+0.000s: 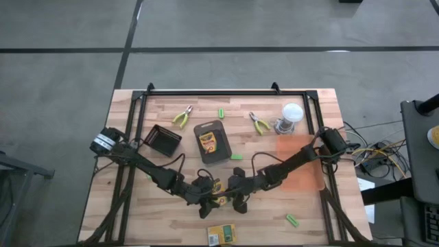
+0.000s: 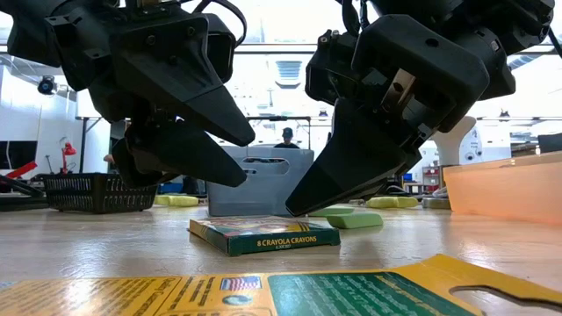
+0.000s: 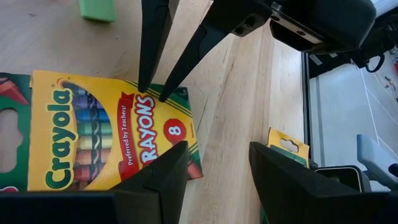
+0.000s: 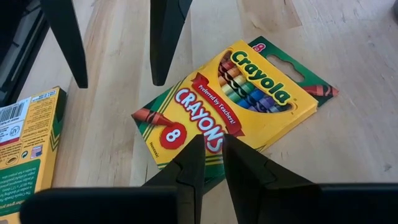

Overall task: Pick & Place School Supplies
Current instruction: Put the left yellow crayon box into the black transparent bin

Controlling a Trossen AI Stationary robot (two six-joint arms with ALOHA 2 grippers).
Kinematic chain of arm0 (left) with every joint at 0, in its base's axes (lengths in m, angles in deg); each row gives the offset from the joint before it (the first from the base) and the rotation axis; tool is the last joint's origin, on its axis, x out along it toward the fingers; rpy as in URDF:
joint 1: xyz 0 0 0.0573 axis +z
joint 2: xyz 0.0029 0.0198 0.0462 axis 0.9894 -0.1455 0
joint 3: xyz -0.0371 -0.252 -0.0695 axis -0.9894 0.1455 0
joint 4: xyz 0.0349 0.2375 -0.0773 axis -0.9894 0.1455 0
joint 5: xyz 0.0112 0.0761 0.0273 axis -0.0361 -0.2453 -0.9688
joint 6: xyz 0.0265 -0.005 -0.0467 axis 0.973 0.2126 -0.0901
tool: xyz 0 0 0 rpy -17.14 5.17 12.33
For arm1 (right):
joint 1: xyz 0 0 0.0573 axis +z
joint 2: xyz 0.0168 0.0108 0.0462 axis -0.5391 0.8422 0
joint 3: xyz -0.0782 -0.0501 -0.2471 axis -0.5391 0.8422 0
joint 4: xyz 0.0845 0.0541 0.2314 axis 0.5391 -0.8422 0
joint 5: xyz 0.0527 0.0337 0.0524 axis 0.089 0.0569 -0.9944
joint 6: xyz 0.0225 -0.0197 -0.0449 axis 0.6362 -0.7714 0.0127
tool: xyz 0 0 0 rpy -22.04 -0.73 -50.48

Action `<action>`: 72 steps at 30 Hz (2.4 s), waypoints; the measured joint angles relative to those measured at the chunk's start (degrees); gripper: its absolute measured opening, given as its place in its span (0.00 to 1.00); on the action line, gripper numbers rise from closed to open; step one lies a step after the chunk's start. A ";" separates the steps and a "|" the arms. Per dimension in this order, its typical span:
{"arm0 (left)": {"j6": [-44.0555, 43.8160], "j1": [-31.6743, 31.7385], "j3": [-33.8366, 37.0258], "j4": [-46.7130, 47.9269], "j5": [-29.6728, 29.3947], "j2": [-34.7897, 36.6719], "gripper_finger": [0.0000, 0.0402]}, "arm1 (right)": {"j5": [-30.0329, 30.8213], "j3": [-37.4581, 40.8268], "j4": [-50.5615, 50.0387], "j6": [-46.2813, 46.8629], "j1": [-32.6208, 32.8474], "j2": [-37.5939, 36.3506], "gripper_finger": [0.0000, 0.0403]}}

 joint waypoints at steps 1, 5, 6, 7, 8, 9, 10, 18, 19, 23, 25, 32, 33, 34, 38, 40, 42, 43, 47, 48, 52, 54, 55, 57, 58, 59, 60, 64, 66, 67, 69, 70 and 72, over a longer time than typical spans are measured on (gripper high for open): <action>0.00 0.00 0.01 -0.01 0.00 0.00 0.44 | 0.01 0.00 0.00 0.00 0.00 0.00 0.14; -0.02 0.00 0.02 0.01 0.00 0.00 0.44 | 0.00 0.00 0.00 0.00 0.00 0.00 0.14; -0.04 0.00 0.02 0.00 0.00 0.00 0.44 | 0.02 0.00 0.00 0.00 0.00 0.00 0.14; -0.04 0.00 0.02 0.00 0.00 0.00 0.44 | 0.00 0.00 0.00 0.00 0.00 0.00 0.14; -0.06 0.01 0.02 0.00 0.00 0.00 0.44 | 0.00 0.00 0.00 0.00 0.00 0.00 0.14; -0.07 0.00 0.02 -0.01 0.00 0.00 0.44 | 0.00 0.00 0.00 0.00 0.00 0.00 0.14; -0.07 0.00 0.02 0.01 0.00 0.00 0.44 | 0.00 0.00 -0.02 0.00 0.00 0.00 0.14; -0.11 0.00 0.02 -0.05 0.00 0.00 0.44 | 0.00 0.00 -0.02 0.00 0.00 0.00 0.14; -0.11 0.00 0.02 -0.05 0.00 0.00 0.44 | 0.00 0.00 -0.02 0.00 0.00 0.00 0.14; -0.13 0.02 0.02 -0.30 0.28 0.00 0.44 | 0.00 0.00 -0.02 0.00 0.00 0.00 0.14; -0.11 0.02 0.02 -0.39 0.55 0.00 0.44 | 0.00 0.00 -0.02 0.00 0.00 0.00 0.14; -4.60 0.14 0.17 6.40 -0.65 0.00 0.44 | 0.00 0.00 -0.02 -0.01 0.00 0.00 0.14; -5.15 0.24 0.17 6.99 -0.94 0.00 0.44 | 0.00 0.00 -0.02 0.00 0.00 0.00 0.14; -5.53 0.33 0.17 7.01 -1.01 0.00 0.44 | 0.00 0.00 -0.02 0.00 0.00 0.00 0.14; -5.64 0.42 0.17 7.02 -1.07 0.00 0.44 | 0.00 0.00 -0.02 0.00 0.00 0.00 0.14; -5.69 0.48 0.17 6.98 -1.07 0.00 0.44 | 0.00 0.00 -0.02 0.00 0.00 0.00 0.14; -6.17 0.48 0.17 7.00 -1.05 0.00 0.44 | 0.00 0.00 -0.02 0.00 0.00 0.00 0.14; -6.38 0.48 0.17 7.00 -1.05 0.00 0.44 | 0.02 0.00 -0.02 0.00 0.00 0.00 0.14; -6.49 0.48 0.17 6.96 -1.07 0.00 0.44 | 0.00 -0.02 -0.02 0.00 0.00 0.00 0.14; -6.49 0.48 0.17 6.94 -1.07 0.00 0.44 | 0.00 -0.02 -0.02 0.00 0.00 0.00 0.14; -6.51 0.48 0.07 6.70 -1.07 0.00 0.44 | 0.01 -0.02 -0.02 0.00 0.00 0.00 0.14; -6.44 0.48 0.07 6.37 -1.07 0.00 0.44 | 0.00 -0.02 -0.03 -0.01 0.00 0.00 0.14; -6.43 0.48 0.07 6.37 -1.07 0.00 0.44 | 0.01 -0.02 -0.02 0.00 0.00 0.00 0.14; -6.42 0.48 0.07 6.39 -1.06 0.00 0.44 | 0.00 -0.02 -0.02 0.00 0.00 0.00 0.14; -6.40 0.48 0.07 6.39 -1.05 0.00 0.45 | 0.00 -0.02 -0.02 0.00 0.00 0.00 0.14; -6.40 0.48 0.07 6.39 -1.05 0.00 0.47 | 0.00 -0.02 -0.02 0.00 0.00 0.00 0.14; -6.38 0.48 0.04 6.39 -1.05 0.00 0.49 | 0.00 -0.02 -0.02 0.00 0.00 0.00 0.14; -6.36 0.46 0.06 6.39 -0.90 0.00 0.61 | 0.00 -0.02 -0.02 -0.01 0.00 0.00 0.14; -6.36 0.46 0.04 6.32 -0.66 0.00 0.68 | 0.00 -0.02 -0.02 0.00 -0.02 0.00 0.14; -6.40 0.46 0.04 6.21 -0.42 0.00 0.72 | 0.00 -0.02 -0.02 0.00 0.00 0.00 0.14; -6.42 0.46 0.02 6.04 -0.08 0.00 0.79 | 0.01 -0.02 -0.02 0.00 0.00 0.00 0.14; -6.43 0.42 0.00 5.98 0.04 0.00 0.82 | 0.00 -0.02 -0.02 0.00 -0.01 0.00 0.14; -6.43 0.42 -0.02 5.93 0.10 0.00 0.87 | 0.00 -0.02 -0.02 0.00 0.00 0.00 0.14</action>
